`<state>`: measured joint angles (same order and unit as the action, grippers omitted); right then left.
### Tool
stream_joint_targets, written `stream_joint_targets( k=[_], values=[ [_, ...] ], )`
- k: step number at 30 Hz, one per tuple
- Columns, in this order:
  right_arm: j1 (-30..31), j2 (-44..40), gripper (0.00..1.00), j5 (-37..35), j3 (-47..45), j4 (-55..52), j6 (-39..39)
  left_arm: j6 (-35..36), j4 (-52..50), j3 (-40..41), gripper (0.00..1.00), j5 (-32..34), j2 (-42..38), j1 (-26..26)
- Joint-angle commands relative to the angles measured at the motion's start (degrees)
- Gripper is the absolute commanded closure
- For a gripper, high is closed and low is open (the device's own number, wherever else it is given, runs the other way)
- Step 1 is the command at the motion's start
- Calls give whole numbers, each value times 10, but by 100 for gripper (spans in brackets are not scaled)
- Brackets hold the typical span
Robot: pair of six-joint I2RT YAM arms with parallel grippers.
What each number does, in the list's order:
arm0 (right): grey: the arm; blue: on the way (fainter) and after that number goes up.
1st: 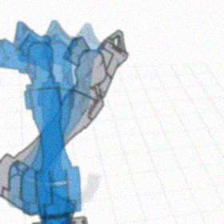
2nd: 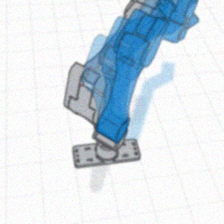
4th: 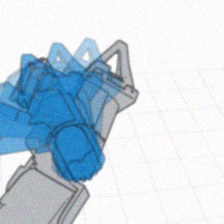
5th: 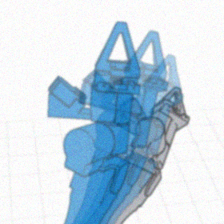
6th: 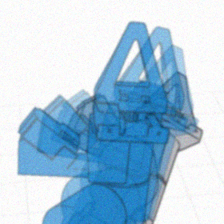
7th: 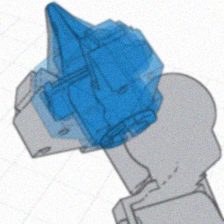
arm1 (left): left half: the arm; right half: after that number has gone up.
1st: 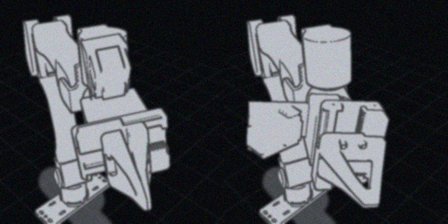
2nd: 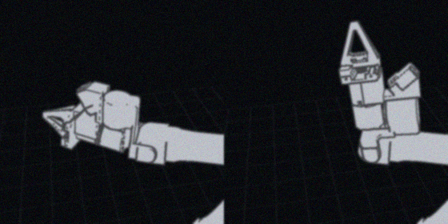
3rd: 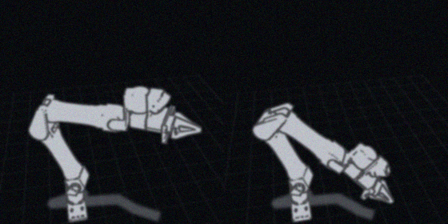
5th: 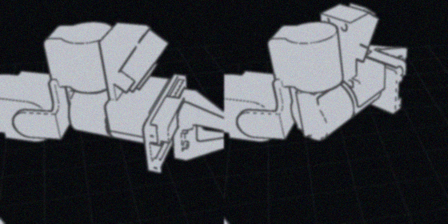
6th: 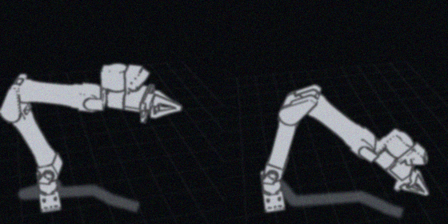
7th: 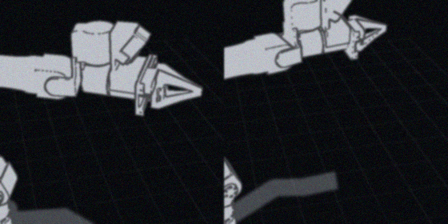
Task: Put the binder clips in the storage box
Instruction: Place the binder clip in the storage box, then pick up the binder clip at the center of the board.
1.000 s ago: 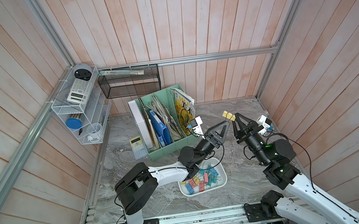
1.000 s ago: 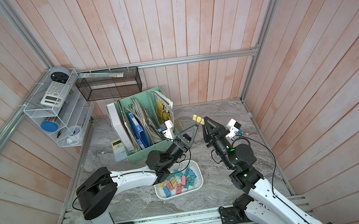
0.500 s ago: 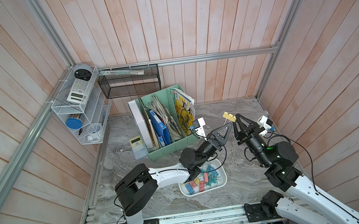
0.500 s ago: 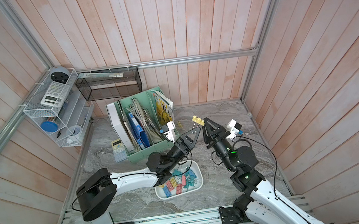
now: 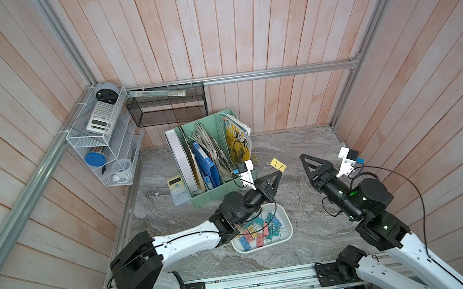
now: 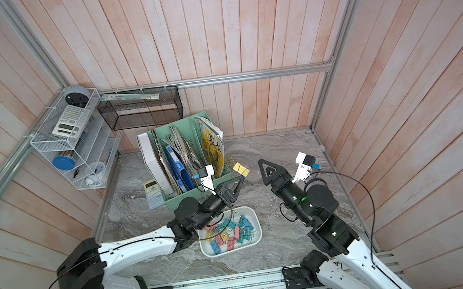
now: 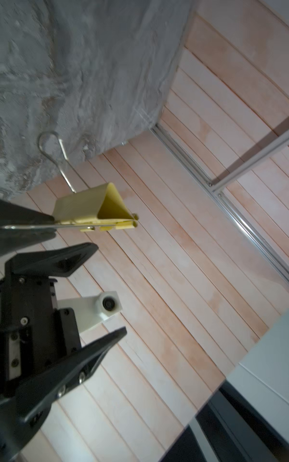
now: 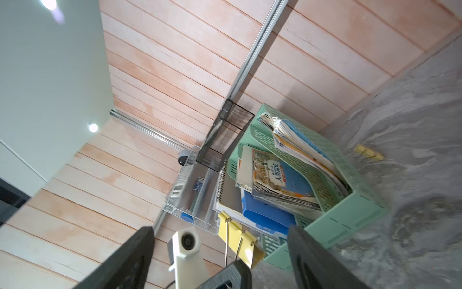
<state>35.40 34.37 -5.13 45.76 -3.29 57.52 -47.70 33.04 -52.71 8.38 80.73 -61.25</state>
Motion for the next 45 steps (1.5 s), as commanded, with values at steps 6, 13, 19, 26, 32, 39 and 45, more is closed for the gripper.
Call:
stream_joint_targets(
  k=[6,13,19,26,32,39,45],
  values=[
    [-4,6,10,-74,45,-275,-240,115,-896,-328,100,198,123,-95],
    [-5,-21,10,-81,22,-280,-236,127,-970,-381,100,249,237,-137],
    [-6,-33,10,-70,8,-288,-225,130,-869,-329,100,155,247,-123],
    [-6,-38,10,-71,-4,-276,-217,117,-828,-277,100,108,254,-116],
    [-6,-20,10,-75,4,-265,-223,124,-794,-245,83,88,222,-116],
    [-11,38,10,-86,32,-257,-251,144,-747,-189,70,121,66,-74],
    [-64,203,14,-16,108,-244,-270,113,-588,6,67,75,-207,173]
  ],
)
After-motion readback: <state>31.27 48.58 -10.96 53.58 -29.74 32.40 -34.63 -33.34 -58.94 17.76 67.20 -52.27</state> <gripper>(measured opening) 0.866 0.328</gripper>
